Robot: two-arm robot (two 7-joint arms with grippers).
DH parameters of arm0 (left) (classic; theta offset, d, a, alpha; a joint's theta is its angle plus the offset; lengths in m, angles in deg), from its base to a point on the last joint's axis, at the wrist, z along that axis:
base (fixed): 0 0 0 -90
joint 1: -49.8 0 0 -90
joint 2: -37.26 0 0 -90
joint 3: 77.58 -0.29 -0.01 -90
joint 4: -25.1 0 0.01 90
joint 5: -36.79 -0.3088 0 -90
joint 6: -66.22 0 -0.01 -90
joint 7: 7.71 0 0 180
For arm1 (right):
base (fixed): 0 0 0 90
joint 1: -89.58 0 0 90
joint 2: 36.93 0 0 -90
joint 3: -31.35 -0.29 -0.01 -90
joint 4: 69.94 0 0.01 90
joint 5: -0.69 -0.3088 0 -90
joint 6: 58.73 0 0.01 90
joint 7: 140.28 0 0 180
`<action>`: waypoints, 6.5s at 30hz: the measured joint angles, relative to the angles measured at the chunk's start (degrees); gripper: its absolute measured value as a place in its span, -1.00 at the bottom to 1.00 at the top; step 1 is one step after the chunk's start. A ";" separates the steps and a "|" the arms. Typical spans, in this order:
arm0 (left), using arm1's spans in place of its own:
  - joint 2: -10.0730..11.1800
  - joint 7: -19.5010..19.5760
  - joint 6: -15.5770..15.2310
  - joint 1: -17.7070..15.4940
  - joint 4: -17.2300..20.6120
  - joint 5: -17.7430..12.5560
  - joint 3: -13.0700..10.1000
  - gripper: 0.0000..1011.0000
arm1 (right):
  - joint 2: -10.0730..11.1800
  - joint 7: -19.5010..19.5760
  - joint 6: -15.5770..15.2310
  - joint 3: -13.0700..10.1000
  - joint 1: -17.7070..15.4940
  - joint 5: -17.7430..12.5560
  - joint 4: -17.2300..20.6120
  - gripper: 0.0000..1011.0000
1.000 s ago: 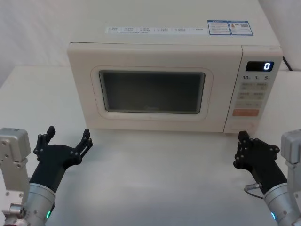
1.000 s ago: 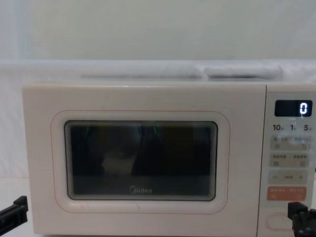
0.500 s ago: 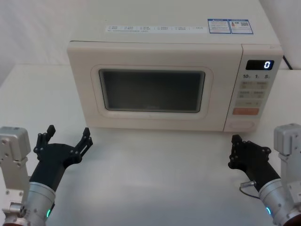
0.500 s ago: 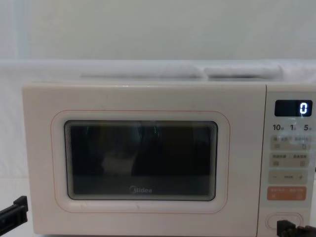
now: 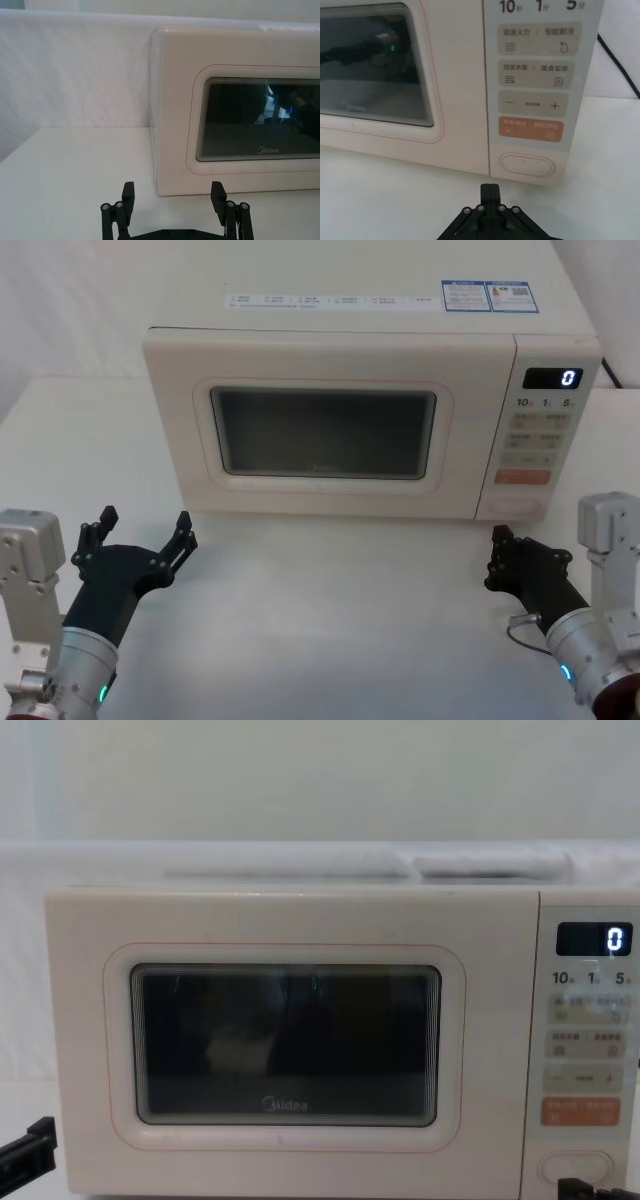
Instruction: Press the button to open the microwave door with one hand; close the microwave door with the other hand.
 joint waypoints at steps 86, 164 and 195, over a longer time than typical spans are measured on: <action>0.00 0.00 0.00 0.00 0.00 0.00 0.00 0.98 | -2.05 0.18 1.99 -2.33 11.42 0.89 -13.17 -1.00; 0.00 0.00 0.00 0.00 0.00 0.00 0.00 0.98 | 9.77 -9.10 11.37 -7.68 -5.20 -4.55 3.66 0.43; 0.00 0.00 0.00 0.00 0.00 0.00 0.00 0.98 | 12.48 -11.49 12.95 -6.24 -5.10 -4.99 2.82 0.98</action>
